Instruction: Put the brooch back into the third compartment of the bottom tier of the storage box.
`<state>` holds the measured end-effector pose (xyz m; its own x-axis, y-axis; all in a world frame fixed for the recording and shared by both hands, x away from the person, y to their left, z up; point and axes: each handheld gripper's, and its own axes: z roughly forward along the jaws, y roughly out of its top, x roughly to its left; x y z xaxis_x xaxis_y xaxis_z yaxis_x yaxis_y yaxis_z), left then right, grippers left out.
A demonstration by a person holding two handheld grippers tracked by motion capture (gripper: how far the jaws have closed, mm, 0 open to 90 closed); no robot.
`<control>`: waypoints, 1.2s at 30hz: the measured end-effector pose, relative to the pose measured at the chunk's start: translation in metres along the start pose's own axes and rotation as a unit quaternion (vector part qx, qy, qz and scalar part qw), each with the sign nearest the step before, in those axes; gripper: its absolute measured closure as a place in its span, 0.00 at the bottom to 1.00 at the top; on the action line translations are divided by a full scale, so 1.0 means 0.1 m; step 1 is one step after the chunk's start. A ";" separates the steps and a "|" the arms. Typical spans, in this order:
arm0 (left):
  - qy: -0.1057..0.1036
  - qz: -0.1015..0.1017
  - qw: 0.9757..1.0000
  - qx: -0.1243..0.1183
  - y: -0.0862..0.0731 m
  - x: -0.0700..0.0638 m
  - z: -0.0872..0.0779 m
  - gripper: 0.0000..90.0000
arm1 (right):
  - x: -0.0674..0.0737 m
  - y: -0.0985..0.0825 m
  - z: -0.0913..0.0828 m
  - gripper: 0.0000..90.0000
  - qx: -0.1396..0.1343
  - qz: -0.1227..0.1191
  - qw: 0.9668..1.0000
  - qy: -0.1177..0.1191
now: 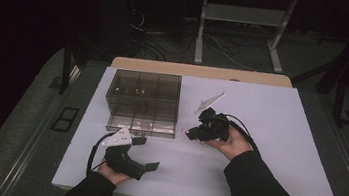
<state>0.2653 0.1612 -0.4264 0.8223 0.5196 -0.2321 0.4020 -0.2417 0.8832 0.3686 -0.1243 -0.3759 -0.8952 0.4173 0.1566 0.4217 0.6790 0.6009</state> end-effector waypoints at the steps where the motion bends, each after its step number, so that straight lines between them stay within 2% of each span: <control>1: 0.000 0.001 1.000 0.000 0.00 0.00 0.00 0.00 | 0.00 0.01 0.00 0.88 0.001 -0.001 1.000 -0.003; 15: -0.001 -0.003 1.000 -0.004 0.00 -0.01 0.00 0.00 | -0.01 0.15 0.01 0.88 0.000 -0.009 1.000 -0.004; 36: -0.004 0.001 1.000 -0.003 0.01 0.00 -0.01 0.00 | -0.09 0.35 0.18 0.88 -0.001 -0.012 1.000 0.000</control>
<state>0.2651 0.1614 -0.4257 0.8263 0.5129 -0.2326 0.3976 -0.2389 0.8859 0.3935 -0.0937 -0.3704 -0.9054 0.4001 0.1422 0.3992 0.6878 0.6063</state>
